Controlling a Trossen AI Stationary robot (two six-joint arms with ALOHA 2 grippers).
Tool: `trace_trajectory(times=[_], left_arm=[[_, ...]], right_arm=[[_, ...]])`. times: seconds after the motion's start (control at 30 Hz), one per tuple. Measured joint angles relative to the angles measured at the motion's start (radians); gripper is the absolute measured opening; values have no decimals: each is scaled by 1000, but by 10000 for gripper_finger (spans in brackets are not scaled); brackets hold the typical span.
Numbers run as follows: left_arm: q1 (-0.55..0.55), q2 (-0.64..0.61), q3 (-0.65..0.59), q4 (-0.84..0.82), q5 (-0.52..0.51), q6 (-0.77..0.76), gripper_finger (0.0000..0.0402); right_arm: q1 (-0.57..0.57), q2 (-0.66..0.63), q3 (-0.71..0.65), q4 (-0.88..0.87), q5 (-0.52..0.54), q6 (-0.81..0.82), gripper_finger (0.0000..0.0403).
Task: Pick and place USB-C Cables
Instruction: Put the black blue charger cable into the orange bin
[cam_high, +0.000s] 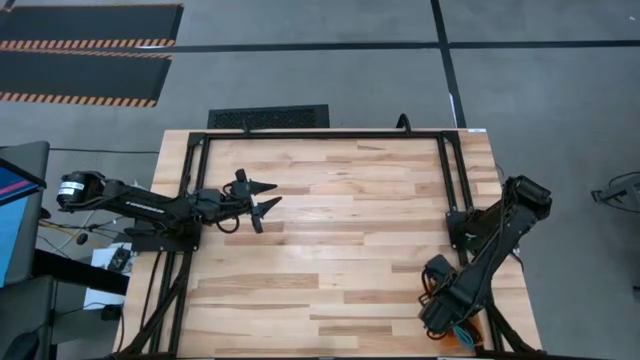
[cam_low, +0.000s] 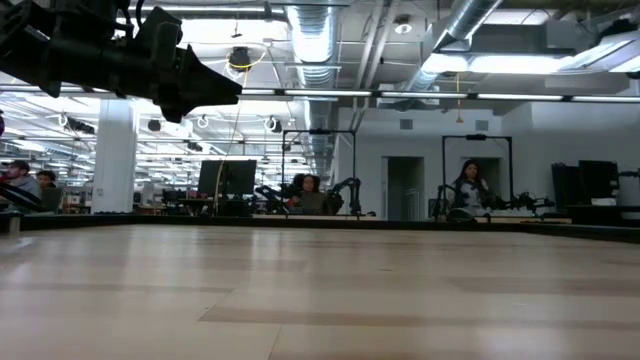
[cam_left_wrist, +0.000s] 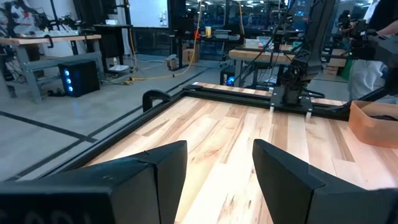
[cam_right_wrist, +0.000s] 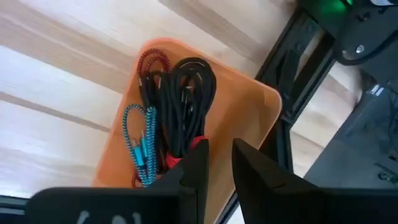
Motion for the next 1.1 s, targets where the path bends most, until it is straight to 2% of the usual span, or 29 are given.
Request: trace_trajectory(times=[0.2,0.43,0.6,0.77,1.1], left_arm=[[0,0,0,0,0,0,174],[0,0,0,-18,3,-10,174],[0,0,0,-23,3,-12,174],[0,0,0,-17,-1,-14,174],[0,0,0,-15,-5,-17,174]], right_arm=[[5,0,0,125,-112,-37,91],[75,0,-67,396,-110,50,73],[131,0,-157,523,-117,156,55],[163,0,-218,646,-165,182,41],[138,0,-289,680,-149,167,16]])
